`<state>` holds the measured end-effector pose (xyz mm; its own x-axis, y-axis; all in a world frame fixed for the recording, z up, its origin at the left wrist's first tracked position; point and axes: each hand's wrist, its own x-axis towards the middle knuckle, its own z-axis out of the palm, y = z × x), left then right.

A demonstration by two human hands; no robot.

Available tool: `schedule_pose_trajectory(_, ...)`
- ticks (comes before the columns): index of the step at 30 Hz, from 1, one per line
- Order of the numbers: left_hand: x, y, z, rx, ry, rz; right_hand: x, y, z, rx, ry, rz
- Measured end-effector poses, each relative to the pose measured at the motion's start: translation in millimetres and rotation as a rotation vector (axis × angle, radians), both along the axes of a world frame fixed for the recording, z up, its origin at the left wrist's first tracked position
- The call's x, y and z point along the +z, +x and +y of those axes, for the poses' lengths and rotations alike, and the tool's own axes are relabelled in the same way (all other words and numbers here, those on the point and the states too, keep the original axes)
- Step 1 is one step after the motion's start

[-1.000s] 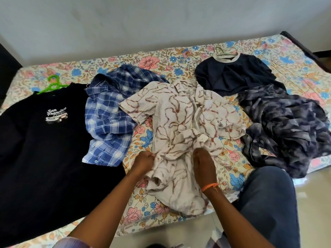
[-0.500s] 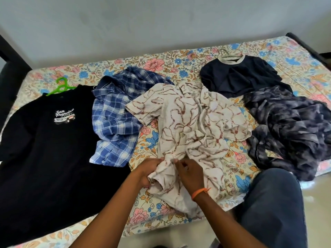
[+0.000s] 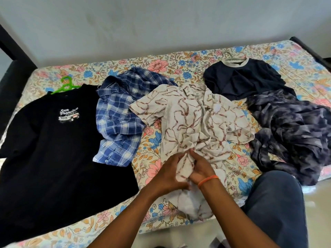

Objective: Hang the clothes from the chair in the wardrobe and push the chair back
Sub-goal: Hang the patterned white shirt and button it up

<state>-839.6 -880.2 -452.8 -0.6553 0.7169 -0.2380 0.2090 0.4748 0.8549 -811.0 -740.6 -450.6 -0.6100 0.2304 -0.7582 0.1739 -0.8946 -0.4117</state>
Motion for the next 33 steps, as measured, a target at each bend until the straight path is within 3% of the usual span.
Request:
schedule_pose_trajectory(2,-2,-2,-1,0.009,0.054,0.141,6,-4,9,0.05,0.053,-0.02)
schedule_pose_trajectory(4,1,-8,-5,0.025,0.054,0.15,9,-6,17,0.129,0.045,-0.072)
schedule_pose_trajectory(7,8,-17,-11,0.142,0.065,-0.142,12,-4,29,0.12,0.086,-0.098)
schedule_pose_trajectory(10,18,-27,-15,0.331,0.21,-0.41,12,-4,36,0.088,0.087,-0.091)
schedule_pose_trajectory(15,22,-33,-13,0.469,0.294,-0.532,22,-10,26,0.148,0.113,-0.059)
schedule_pose_trajectory(19,25,-31,0,0.653,0.347,-0.623,19,-12,13,0.307,0.41,-0.095)
schedule_pose_trajectory(22,24,-31,3,0.658,0.314,-0.525,8,-4,11,0.5,1.244,0.097)
schedule_pose_trajectory(24,26,-34,3,0.6,0.24,-0.42,6,-1,4,0.58,1.595,0.32)
schedule_pose_trajectory(29,44,-39,1,0.43,0.165,-0.176,15,-8,-2,0.469,1.753,0.537)
schedule_pose_trajectory(33,45,-53,-12,0.225,-0.051,0.307,12,-8,12,0.447,1.825,0.471)
